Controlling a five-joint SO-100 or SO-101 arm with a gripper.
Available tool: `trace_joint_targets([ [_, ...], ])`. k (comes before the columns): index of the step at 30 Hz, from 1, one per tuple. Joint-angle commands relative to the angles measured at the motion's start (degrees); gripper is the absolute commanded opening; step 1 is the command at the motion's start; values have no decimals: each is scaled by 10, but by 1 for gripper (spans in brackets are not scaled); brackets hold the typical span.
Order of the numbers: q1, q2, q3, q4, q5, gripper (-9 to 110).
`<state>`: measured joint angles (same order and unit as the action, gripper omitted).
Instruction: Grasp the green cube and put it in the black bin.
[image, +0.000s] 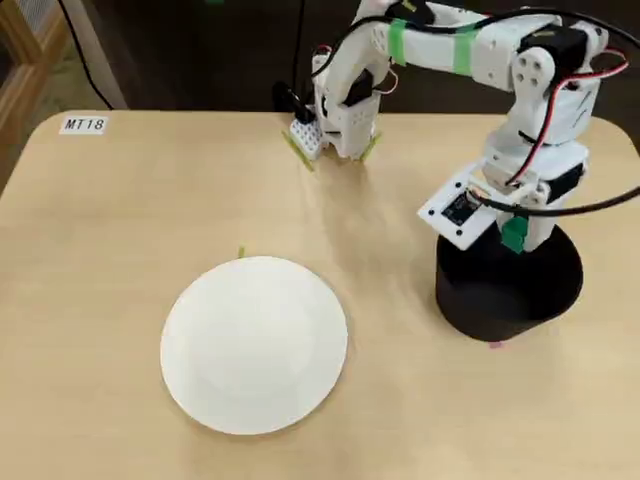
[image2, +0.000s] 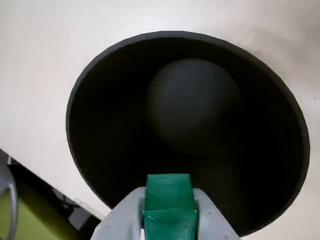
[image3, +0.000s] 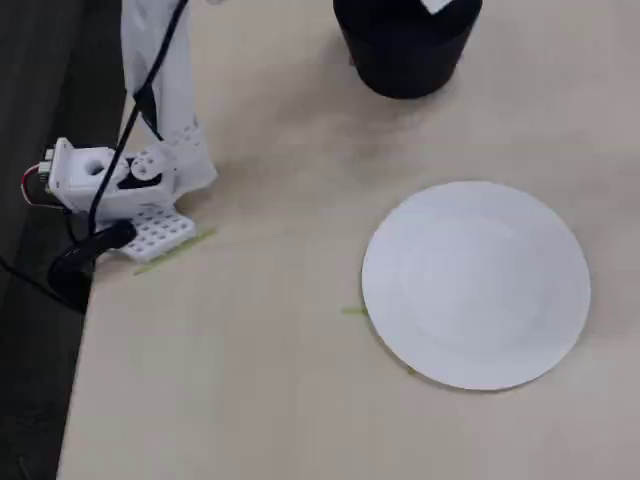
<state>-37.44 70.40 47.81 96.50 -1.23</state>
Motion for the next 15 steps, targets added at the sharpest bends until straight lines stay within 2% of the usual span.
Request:
trace_joint_targets([
  [1,-5,4,-2,-6,-3,0],
  [5,-4,3,-4,-7,8,1],
  [8,-5,13,-2,-7,-8,16],
  [10,-5,21,-2,-6,-8,20],
  [12,-4,26,-2,-5,-4,21],
  [15,-2,27,-3,-4,10,16],
])
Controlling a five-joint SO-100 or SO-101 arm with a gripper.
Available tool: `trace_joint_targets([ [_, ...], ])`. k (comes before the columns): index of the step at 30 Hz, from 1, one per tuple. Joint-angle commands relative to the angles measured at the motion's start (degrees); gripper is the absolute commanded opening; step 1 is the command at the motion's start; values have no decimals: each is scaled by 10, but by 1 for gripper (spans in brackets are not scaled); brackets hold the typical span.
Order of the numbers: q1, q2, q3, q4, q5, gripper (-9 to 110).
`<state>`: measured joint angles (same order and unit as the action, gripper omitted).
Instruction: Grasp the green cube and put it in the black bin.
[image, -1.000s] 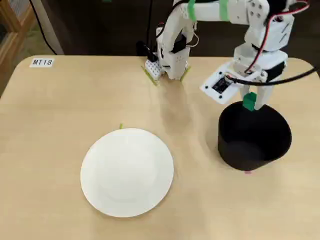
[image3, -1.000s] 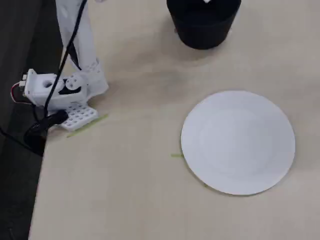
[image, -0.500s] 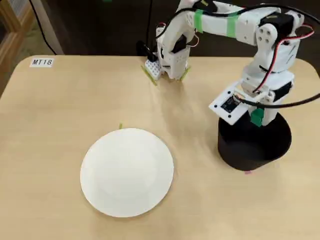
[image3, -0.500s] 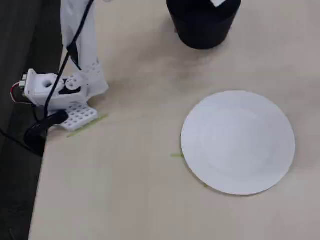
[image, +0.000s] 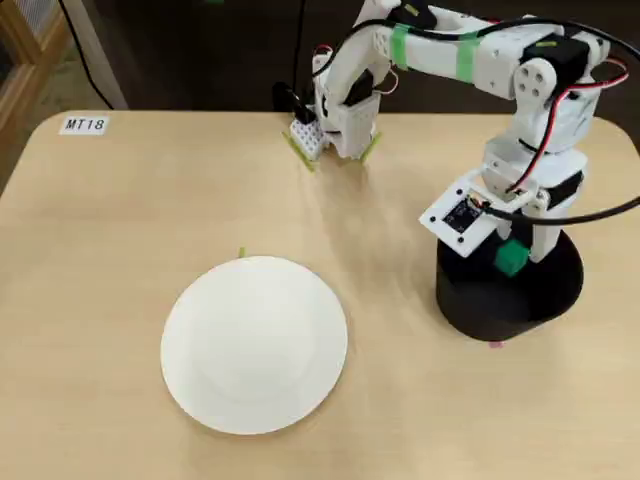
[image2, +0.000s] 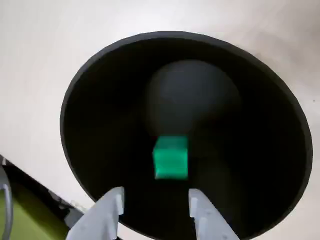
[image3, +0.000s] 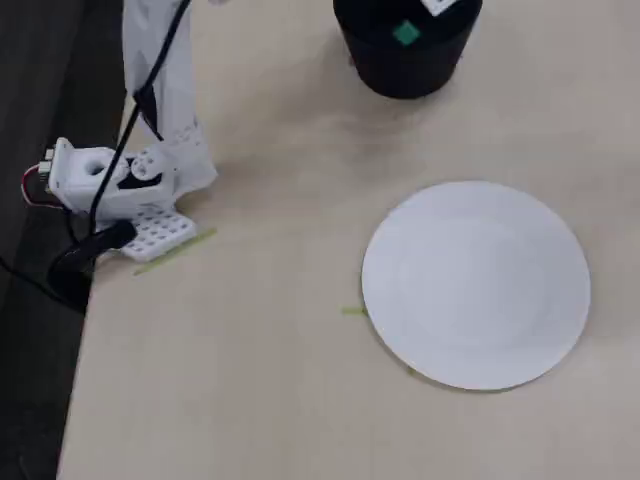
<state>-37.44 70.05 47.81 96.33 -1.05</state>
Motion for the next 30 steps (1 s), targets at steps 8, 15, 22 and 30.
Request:
trace_joint_targets([
  [8,55,87,2,52,28,0],
  [15,181,383,266,-112,67,0],
  [22,282,605,558,-273,79,0],
  [30,322,766,783,-345,84,0],
])
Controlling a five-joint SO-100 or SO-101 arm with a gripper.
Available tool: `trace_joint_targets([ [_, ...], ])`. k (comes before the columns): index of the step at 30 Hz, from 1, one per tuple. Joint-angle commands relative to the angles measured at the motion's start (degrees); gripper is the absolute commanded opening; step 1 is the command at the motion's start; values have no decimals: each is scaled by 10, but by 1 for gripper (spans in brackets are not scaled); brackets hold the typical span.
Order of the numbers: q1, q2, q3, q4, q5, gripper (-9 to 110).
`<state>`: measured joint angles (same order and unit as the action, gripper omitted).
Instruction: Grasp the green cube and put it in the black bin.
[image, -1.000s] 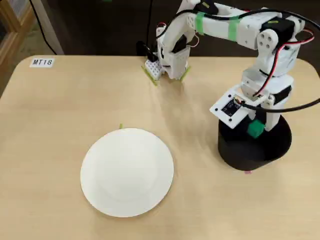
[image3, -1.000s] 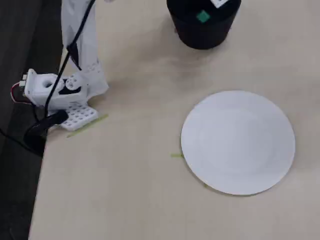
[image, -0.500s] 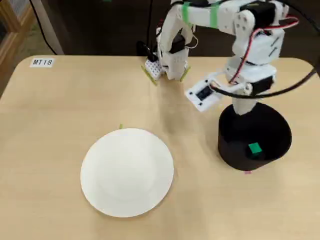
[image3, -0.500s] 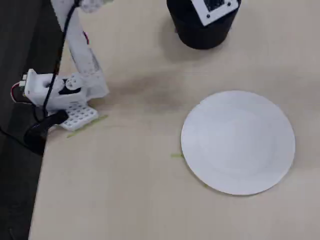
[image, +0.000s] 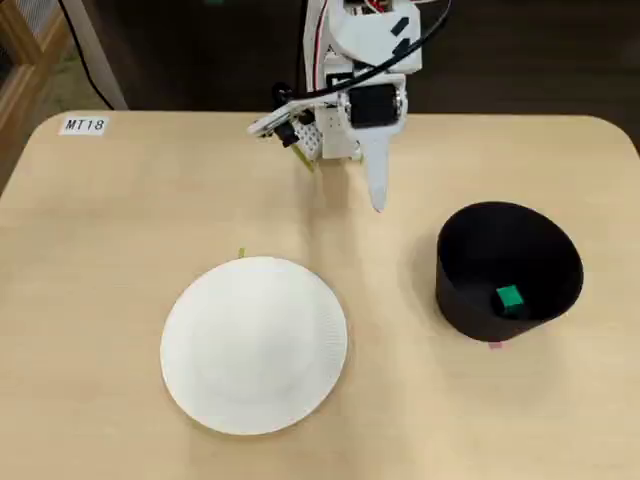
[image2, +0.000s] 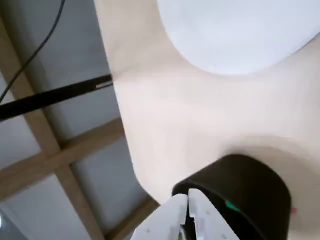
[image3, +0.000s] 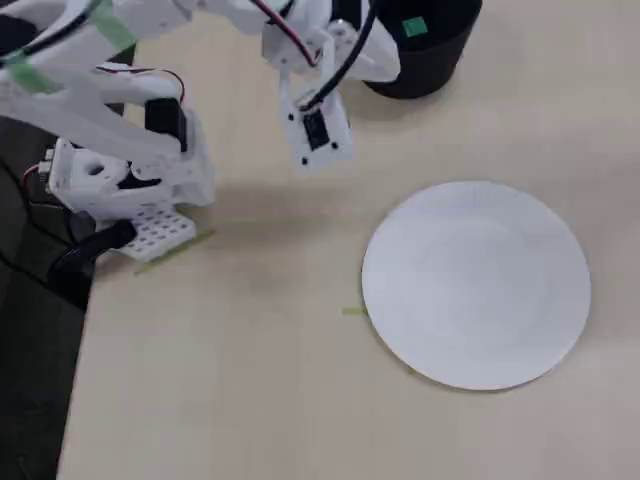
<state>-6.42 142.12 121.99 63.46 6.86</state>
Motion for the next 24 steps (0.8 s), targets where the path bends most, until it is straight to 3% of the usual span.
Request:
trace_joint_targets([
  [1,15,54,58,-17,5,0],
  [24,34,416,390,18,30,0],
])
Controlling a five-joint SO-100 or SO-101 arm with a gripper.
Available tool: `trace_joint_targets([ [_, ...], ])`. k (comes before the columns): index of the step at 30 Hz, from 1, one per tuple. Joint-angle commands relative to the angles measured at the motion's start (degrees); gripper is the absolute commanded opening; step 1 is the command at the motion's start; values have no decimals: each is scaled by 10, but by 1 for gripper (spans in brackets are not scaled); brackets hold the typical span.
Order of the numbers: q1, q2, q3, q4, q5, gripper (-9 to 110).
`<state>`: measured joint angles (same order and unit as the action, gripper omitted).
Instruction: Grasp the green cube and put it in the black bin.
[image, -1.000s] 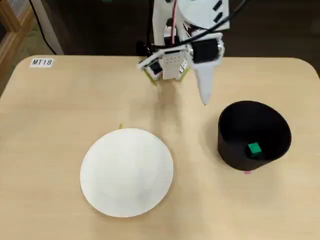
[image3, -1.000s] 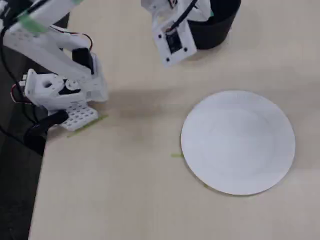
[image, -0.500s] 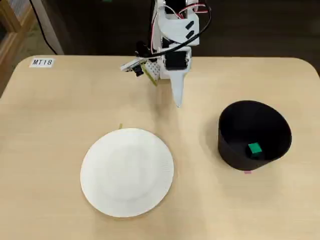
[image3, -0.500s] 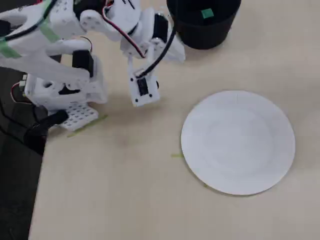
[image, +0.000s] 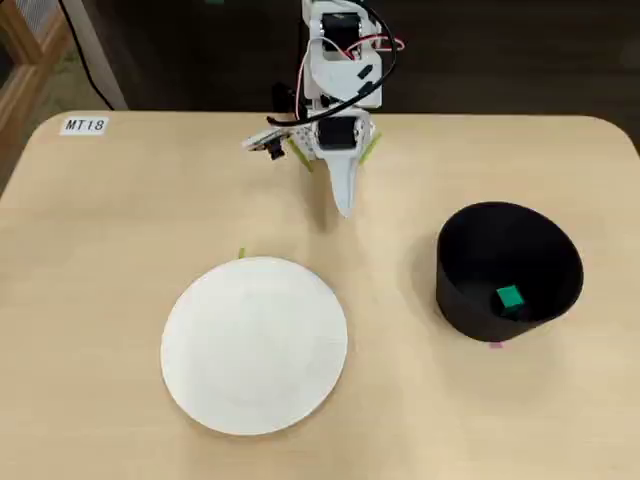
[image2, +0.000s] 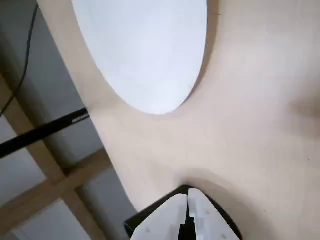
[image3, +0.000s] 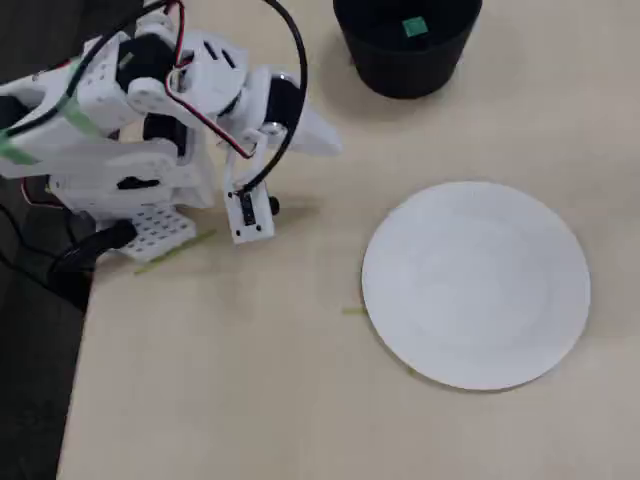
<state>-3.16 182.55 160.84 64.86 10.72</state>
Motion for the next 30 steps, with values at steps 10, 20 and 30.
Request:
trace_joint_targets([
  [10,17,11,60,-21,-50,0],
  [20,22,11,73,-15,-55,0],
  [30,22,11,73,-14,-55,0],
])
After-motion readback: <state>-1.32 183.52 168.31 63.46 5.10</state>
